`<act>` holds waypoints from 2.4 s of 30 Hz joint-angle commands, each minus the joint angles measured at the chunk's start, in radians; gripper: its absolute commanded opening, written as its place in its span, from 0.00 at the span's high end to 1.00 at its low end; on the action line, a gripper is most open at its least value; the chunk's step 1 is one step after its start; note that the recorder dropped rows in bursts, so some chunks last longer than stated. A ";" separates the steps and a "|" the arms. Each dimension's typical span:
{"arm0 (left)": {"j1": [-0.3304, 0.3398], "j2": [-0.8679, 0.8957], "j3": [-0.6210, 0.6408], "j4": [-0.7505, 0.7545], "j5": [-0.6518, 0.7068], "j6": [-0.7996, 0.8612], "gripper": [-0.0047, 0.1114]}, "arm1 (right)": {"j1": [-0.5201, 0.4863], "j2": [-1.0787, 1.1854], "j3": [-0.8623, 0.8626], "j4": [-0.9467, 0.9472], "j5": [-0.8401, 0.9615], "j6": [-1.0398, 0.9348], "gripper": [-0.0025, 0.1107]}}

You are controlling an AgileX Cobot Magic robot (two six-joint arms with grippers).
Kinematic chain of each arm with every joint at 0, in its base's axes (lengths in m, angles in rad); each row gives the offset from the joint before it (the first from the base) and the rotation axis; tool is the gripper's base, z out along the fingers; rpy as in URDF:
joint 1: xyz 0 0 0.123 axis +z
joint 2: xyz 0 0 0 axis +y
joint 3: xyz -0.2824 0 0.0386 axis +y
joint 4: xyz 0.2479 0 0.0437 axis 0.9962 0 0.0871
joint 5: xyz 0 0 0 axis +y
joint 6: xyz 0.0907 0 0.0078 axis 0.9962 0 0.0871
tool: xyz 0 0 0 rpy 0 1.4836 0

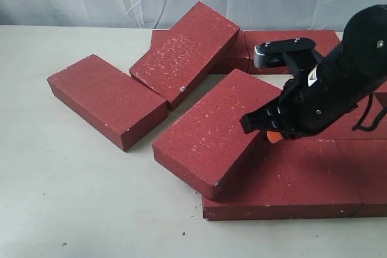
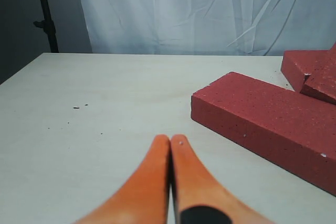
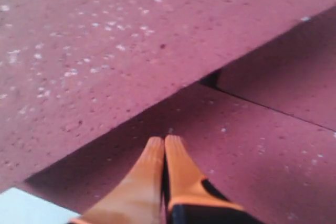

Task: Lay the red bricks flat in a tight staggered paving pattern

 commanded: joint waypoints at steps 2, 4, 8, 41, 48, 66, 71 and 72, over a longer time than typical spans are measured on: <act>-0.006 -0.005 0.004 0.000 -0.013 -0.001 0.96 | 0.002 0.002 -0.008 -0.135 0.013 0.121 0.98; -0.006 -0.005 0.004 0.000 -0.013 -0.001 0.96 | 0.002 0.010 -0.008 -0.135 0.009 0.121 0.98; -0.006 -0.005 0.004 0.000 -0.013 -0.001 0.96 | 0.002 0.072 -0.008 -0.117 -0.005 0.121 0.98; -0.006 -0.005 0.004 0.000 -0.013 -0.001 0.96 | 0.300 0.514 -0.358 0.162 -0.246 0.113 0.98; -0.006 -0.005 0.004 0.000 -0.013 -0.001 0.96 | 0.377 0.534 -0.358 0.178 -0.228 0.110 0.98; -0.006 -0.005 0.004 0.000 -0.013 -0.001 0.96 | 0.410 0.669 -0.376 0.396 -0.612 0.115 0.98; -0.006 -0.005 0.004 0.000 -0.013 -0.001 0.96 | 0.408 0.711 -0.448 0.398 -0.624 0.115 0.98; -0.006 -0.005 0.004 0.000 -0.013 -0.001 0.96 | 0.408 0.720 -0.465 0.403 -0.626 0.115 0.98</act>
